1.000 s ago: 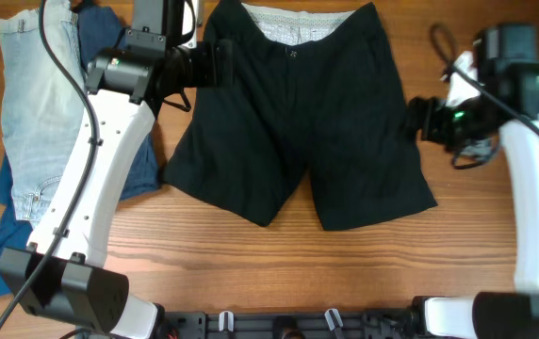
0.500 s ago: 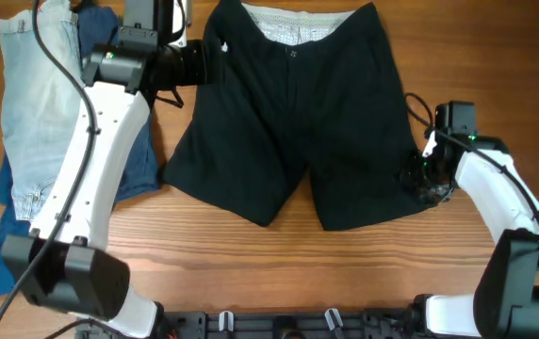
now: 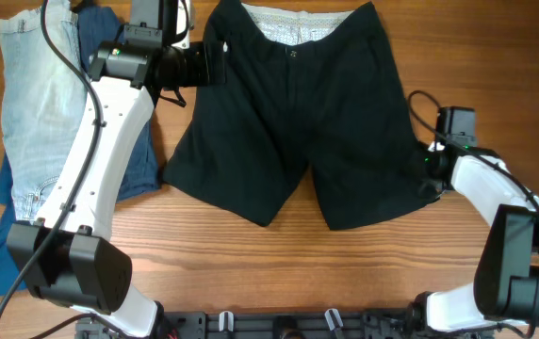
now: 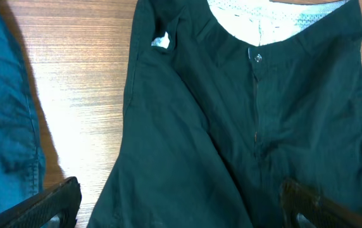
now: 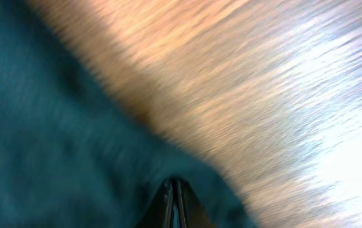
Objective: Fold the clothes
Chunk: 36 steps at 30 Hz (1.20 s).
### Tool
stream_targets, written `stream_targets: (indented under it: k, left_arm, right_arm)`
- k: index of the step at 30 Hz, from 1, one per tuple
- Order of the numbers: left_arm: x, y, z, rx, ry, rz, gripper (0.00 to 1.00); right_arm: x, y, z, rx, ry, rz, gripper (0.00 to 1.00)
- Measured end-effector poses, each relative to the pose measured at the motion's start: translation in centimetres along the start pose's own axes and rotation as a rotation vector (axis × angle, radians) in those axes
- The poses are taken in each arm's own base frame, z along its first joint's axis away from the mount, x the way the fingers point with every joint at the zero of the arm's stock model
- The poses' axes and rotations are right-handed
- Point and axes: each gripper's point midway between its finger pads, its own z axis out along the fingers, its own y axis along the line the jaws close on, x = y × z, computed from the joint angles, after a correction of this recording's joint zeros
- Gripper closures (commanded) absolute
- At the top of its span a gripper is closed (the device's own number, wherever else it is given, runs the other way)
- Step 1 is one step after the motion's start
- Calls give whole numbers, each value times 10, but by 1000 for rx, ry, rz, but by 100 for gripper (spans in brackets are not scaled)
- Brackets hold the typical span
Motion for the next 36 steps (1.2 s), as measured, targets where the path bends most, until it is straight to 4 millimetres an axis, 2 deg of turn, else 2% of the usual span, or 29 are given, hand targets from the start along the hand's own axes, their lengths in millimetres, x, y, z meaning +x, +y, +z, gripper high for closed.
stream_targets:
  k: [5, 6, 7, 8, 10, 11, 12, 14, 18, 20, 21, 22, 23, 27, 29, 32, 33, 34, 35, 36]
  left_arm:
    - [-3, -1, 0, 3, -13, 1, 0]
    - [-4, -1, 0, 4, -18, 1, 0]
    - [-6, -1, 0, 6, -23, 2, 0]
    - [-7, -2, 0, 7, -28, 2, 0]
    - [-9, -2, 0, 9, -38, -1, 0]
    - [-9, -2, 0, 10, -38, -6, 0]
    - [-9, -2, 0, 10, -38, -12, 0]
    - [-8, -2, 0, 8, -31, -19, 0]
    - [-7, -2, 0, 8, -28, -20, 0]
    - [-6, -2, 0, 7, -26, -20, 0]
    - [-6, -1, 0, 6, -22, -21, 0]
    - [-5, -1, 0, 6, -19, -21, 0]
    - [-4, -1, 0, 5, -16, -21, 0]
    - [-3, -1, 0, 4, -12, -21, 0]
    - [-3, -1, 0, 4, -12, -21, 0]
    - [-3, -1, 0, 4, -12, -21, 0]
    - [-3, -1, 0, 4, -12, -21, 0]
    - [-3, -1, 0, 4, -12, -21, 0]
    - [-3, -1, 0, 4, -11, -22, 0]
    - [-3, -1, 0, 5, -11, -22, 0]
  right_arm:
    - [-66, -28, -2, -33, -228, 177, 96]
    - [-89, -32, -8, -56, -315, 206, 96]
    - [-98, -34, -11, -65, -349, 218, 96]
    - [-103, -35, -12, -83, -363, 226, 91]
    - [-93, -27, -10, -136, -308, 218, 36]
    - [-82, -21, -7, -167, -249, 210, 21]
    - [-70, -17, -5, -186, -192, 201, 13]
    - [-40, -12, -2, -211, -65, 177, 4]
    - [-13, -1, -10, -276, 63, 87, 2]
    - [-2, 1, -13, -290, 109, 45, 2]
    - [4, 3, -14, -297, 131, 20, 9]
    - [7, 4, -15, -301, 143, -1, 20]
    - [11, 6, -15, -302, 156, -18, 26]
    - [20, 17, -10, -290, 192, -90, 28]
    - [18, 28, -6, -290, 183, -119, 34]
    - [9, 48, 3, -270, 134, -161, 58]
    - [6, 52, 7, -253, 121, -157, 72]
    - [4, 58, 9, -241, 110, -165, 91]
    - [4, 61, 13, -227, 110, -164, 96]
    - [2, 61, 16, -208, 115, -139, 96]
